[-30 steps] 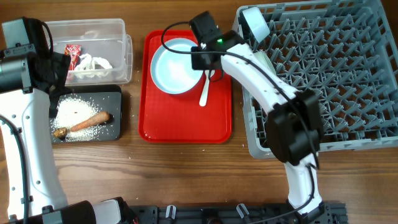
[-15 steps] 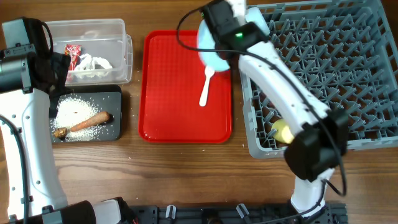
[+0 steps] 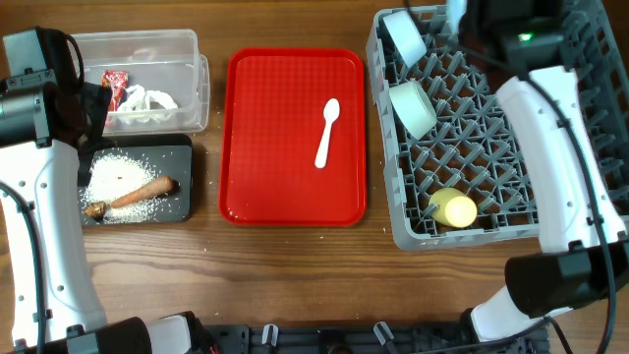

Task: Sort waste into correct bins and load items into the dishwasher rack
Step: 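Carry the white plate with right gripper into the rack, stand it upright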

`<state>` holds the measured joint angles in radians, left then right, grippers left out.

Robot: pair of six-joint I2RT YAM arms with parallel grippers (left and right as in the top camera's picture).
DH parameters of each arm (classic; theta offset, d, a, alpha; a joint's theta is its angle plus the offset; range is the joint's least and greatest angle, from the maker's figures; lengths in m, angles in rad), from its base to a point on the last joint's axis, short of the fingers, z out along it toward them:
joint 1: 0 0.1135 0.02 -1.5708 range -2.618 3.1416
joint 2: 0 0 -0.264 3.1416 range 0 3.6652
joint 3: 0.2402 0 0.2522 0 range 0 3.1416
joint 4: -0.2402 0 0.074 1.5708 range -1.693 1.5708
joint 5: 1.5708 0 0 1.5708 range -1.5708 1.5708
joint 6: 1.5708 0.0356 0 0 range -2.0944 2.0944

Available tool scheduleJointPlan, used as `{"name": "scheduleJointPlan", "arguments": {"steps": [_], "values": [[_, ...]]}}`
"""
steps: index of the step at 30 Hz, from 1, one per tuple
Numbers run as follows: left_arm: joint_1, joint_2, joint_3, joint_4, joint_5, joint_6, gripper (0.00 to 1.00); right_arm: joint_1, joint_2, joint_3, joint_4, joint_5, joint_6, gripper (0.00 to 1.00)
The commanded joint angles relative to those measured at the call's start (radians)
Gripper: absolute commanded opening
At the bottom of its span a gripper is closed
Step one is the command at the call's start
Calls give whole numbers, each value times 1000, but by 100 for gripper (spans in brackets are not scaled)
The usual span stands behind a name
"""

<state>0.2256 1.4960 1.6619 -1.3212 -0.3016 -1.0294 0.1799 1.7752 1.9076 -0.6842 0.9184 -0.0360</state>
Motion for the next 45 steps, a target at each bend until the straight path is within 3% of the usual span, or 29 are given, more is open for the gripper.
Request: {"name": "scheduleJointPlan", "arguments": {"steps": [1, 4, 12, 20, 21, 23, 24, 26, 28, 33, 39, 45], "values": [[1, -4, 12, 0, -5, 8, 100, -37, 65, 14, 83, -26, -262, 4], [1, -4, 12, 0, -5, 8, 100, -37, 127, 14, 115, -39, -363, 4], [1, -4, 12, 0, -5, 8, 100, -37, 278, 14, 28, -109, -343, 4], [1, -4, 12, 0, -5, 8, 100, -35, 288, 14, -47, -267, -318, 6], [1, -4, 12, 0, -5, 8, 100, -35, 288, 14, -55, -283, -317, 11], [1, -4, 12, 0, -5, 8, 100, -35, 288, 14, -65, -288, -289, 33], [1, -4, 12, 0, -5, 8, 100, -35, 287, 15, -71, -287, -259, 55], [1, -4, 12, 0, -5, 8, 100, -35, 285, 15, -78, -277, -204, 79], [1, -4, 12, 0, -5, 8, 100, -35, 275, 15, -93, -277, -142, 91], [1, -4, 12, 0, -5, 8, 100, -33, 194, 17, -188, -373, -31, 98], [1, -4, 12, 0, -5, 8, 100, -32, 109, 17, -271, -760, 55, 100], [1, -4, 12, 0, -5, 8, 100, -14, 130, -4, -239, -1419, 248, 100]]}}
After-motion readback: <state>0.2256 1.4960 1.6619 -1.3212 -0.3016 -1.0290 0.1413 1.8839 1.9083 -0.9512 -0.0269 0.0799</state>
